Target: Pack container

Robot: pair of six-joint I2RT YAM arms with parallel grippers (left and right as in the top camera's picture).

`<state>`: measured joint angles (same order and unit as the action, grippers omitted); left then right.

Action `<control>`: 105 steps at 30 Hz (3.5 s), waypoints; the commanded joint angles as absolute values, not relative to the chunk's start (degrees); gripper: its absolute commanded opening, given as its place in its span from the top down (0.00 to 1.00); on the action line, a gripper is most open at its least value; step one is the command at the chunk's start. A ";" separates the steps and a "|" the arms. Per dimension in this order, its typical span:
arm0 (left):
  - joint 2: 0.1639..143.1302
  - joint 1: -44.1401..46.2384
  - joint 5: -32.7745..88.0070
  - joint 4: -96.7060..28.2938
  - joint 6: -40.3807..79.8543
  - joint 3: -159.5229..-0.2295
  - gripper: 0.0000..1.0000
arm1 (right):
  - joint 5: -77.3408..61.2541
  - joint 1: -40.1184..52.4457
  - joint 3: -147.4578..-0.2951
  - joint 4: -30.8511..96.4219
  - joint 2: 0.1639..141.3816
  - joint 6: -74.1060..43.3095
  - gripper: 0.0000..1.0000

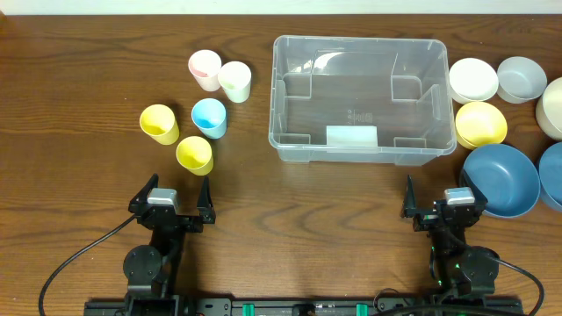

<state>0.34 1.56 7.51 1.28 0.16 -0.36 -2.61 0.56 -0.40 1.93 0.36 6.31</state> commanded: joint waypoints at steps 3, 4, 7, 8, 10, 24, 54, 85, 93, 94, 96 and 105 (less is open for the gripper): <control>1.04 1.08 9.85 -3.20 -0.84 -0.25 0.02 | 19.90 0.71 -0.32 2.55 0.45 30.50 0.01; 1.04 1.08 9.85 -3.20 -0.84 -0.25 0.02 | 19.90 0.71 -0.32 2.55 0.45 30.50 0.01; 1.04 1.08 9.87 -3.20 -0.84 -0.25 0.02 | 19.90 0.71 -0.32 2.57 0.45 30.50 0.01; 1.04 1.08 9.85 -3.20 -0.84 -0.25 0.02 | 19.90 0.71 -0.32 2.57 0.45 30.50 0.01; 1.04 1.08 9.87 -3.20 -0.84 -0.25 0.02 | 19.90 0.71 -0.32 2.55 0.45 30.50 0.01; 1.04 1.08 9.87 -3.20 -0.84 -0.25 0.02 | 19.90 0.71 -0.32 2.55 0.45 30.50 0.01; 1.04 1.08 9.85 -3.20 -0.84 -0.25 0.02 | 19.90 0.71 -0.32 2.55 0.45 30.50 0.01; 1.04 1.08 9.85 -3.20 -0.84 -0.25 0.02 | -24.75 0.82 -0.32 2.35 0.60 15.64 0.01; 1.04 1.08 9.87 -3.20 -0.84 -0.25 0.02 | -44.07 0.82 -0.32 2.31 0.62 4.71 0.01; 1.04 1.08 9.87 -3.20 -0.84 -0.25 0.02 | -45.93 0.82 -0.32 1.63 0.62 4.71 0.01; 1.04 1.08 9.85 -3.20 -0.84 -0.25 0.02 | -50.78 0.82 -0.32 -1.96 0.62 4.47 0.01; 1.04 1.08 9.85 -3.20 -0.84 -0.25 0.02 | -53.32 0.80 -3.55 -17.37 0.67 -5.74 0.01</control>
